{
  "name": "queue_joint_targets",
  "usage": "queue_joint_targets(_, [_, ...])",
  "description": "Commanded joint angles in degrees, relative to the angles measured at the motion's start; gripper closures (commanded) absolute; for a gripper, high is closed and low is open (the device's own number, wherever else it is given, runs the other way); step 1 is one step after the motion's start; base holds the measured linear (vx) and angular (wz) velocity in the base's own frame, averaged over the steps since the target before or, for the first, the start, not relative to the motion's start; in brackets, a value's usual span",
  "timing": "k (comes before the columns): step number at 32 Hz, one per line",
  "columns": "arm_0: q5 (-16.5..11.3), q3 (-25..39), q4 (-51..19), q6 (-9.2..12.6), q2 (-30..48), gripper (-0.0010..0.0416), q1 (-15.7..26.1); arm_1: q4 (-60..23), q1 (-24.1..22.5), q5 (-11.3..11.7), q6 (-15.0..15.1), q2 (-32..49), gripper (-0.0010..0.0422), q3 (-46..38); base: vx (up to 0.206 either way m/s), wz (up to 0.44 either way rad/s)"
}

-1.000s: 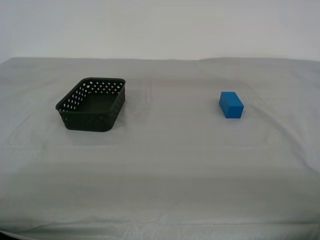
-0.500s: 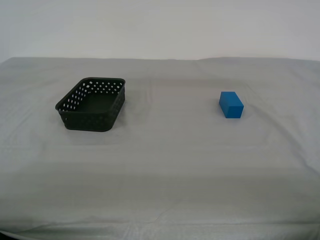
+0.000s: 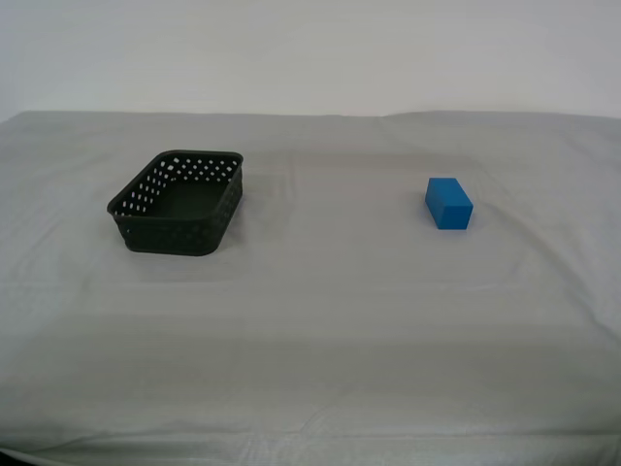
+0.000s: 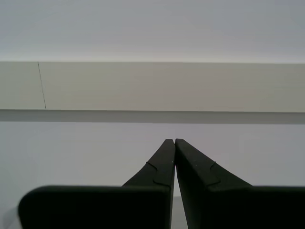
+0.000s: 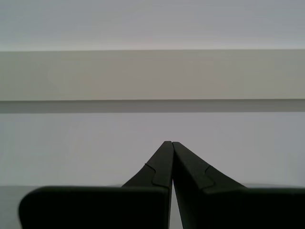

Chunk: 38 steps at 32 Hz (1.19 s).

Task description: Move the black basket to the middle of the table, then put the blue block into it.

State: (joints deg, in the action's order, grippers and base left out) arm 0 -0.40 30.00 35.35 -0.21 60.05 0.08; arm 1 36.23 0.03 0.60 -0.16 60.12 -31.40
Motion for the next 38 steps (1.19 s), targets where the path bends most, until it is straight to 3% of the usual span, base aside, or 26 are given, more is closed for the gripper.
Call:
queue_joint_targets(1, [0.07, 0.04, 0.15, 0.07, 0.00, 0.0405, 0.02, 0.57, -0.02, 0.22, 0.26, -0.15, 0.0412, -0.90, 0.000, 0.000])
queue_joint_targets(7, [0.04, 0.04, 0.09, 0.11, 0.00, 0.0405, 0.04, 0.11, -0.04, 0.22, -0.17, -0.09, 0.0412, -1.40, 0.000, 0.000])
queue_joint_targets(9, [0.04, 0.04, -0.24, 0.13, 0.00, 0.0405, 0.04, -3.02, -0.09, 0.22, -2.03, -0.09, 0.0412, -1.55, 0.000, 0.000])
queue_joint_targets(12, [0.04, 0.04, -0.46, 0.15, 0.00, 0.0405, 0.02, -13.66, -0.09, 0.22, -4.61, -0.02, 0.0412, -3.32, 0.000, 0.000])
queue_joint_targets(17, [0.04, 0.04, -1.62, 0.20, 0.00, 0.0405, 0.07, -34.51, -0.09, 0.15, -4.72, 0.81, 0.0412, -7.67, 0.000, 0.000])
queue_joint_targets(22, [0.04, 0.04, -1.55, 0.22, 0.00, 0.0405, 0.07, -42.60, -0.11, -2.73, -4.79, 4.35, 0.0412, -9.25, 0.000, 0.000])
queue_joint_targets(25, [0.04, 0.04, -1.55, 0.22, 0.00, 0.0405, 0.07, -45.88, -0.11, -4.50, -7.02, 7.63, 0.0412, -9.64, 0.000, 0.000])
queue_joint_targets(30, [0.04, 0.04, -1.55, 0.22, 0.00, 0.0405, 0.07, -48.65, -0.13, -10.14, -8.92, 14.36, 0.0412, -9.86, 0.000, 0.000])
queue_joint_targets(34, [0.04, 0.04, -1.60, 0.20, 0.00, 0.0405, 0.07, -48.54, -0.13, -10.12, -11.19, 19.58, 0.0406, -9.88, 0.000, 0.000])
queue_joint_targets(38, [0.04, 0.04, -1.81, 0.17, 0.00, 0.0405, 0.07, -48.52, -0.15, -10.16, -11.63, 23.26, 0.0359, -10.12, 0.000, 0.000])
